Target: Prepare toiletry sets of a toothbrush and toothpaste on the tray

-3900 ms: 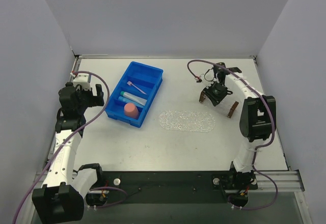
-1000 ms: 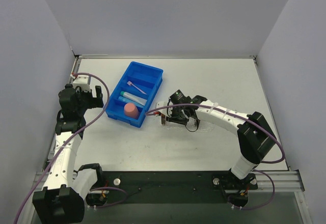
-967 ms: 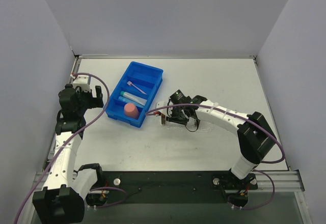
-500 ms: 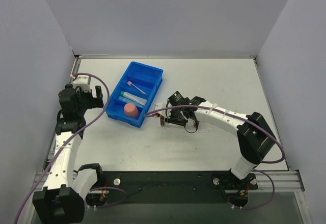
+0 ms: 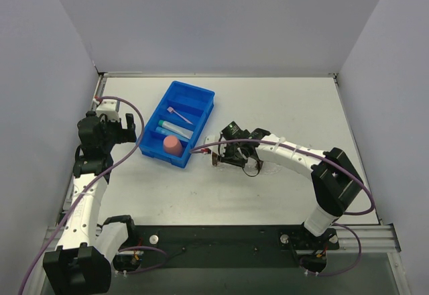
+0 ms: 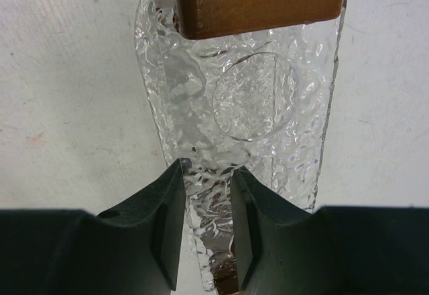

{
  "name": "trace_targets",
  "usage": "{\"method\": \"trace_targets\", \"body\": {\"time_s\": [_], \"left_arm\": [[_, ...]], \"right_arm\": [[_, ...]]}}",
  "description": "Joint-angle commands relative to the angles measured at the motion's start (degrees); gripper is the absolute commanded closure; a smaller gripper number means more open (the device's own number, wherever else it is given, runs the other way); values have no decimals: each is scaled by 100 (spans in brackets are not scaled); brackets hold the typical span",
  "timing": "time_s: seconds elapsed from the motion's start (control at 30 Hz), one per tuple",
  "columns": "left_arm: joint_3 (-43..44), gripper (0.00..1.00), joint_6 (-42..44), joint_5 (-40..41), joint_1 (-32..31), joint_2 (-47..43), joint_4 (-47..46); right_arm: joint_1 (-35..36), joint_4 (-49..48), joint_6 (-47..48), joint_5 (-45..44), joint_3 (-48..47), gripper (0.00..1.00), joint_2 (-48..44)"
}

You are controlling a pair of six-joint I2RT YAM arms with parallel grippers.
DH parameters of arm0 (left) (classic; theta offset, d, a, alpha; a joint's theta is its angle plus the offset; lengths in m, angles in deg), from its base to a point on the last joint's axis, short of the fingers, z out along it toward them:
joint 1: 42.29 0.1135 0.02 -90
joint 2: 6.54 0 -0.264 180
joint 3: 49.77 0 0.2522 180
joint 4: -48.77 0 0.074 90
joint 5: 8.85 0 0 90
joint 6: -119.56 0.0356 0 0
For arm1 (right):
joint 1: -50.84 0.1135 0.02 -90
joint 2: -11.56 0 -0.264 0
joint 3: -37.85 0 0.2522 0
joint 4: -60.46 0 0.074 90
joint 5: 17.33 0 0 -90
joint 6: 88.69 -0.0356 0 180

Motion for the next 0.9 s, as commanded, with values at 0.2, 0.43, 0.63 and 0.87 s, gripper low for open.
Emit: {"method": "trace_targets", "body": {"time_s": [0.2, 0.43, 0.63, 0.87], "left_arm": [[37, 3, 50, 41, 31, -68, -102], [2, 3, 58, 50, 31, -68, -102], [-7, 2, 50, 32, 31, -76, -120], [-7, 3, 50, 41, 31, -94, -102]], "right_arm": [[86, -116, -142, -67, 27, 100, 9], [104, -116, -89, -102, 53, 100, 18], [122, -72, -72, -119, 62, 98, 27], [130, -19, -28, -190, 53, 86, 62]]}}
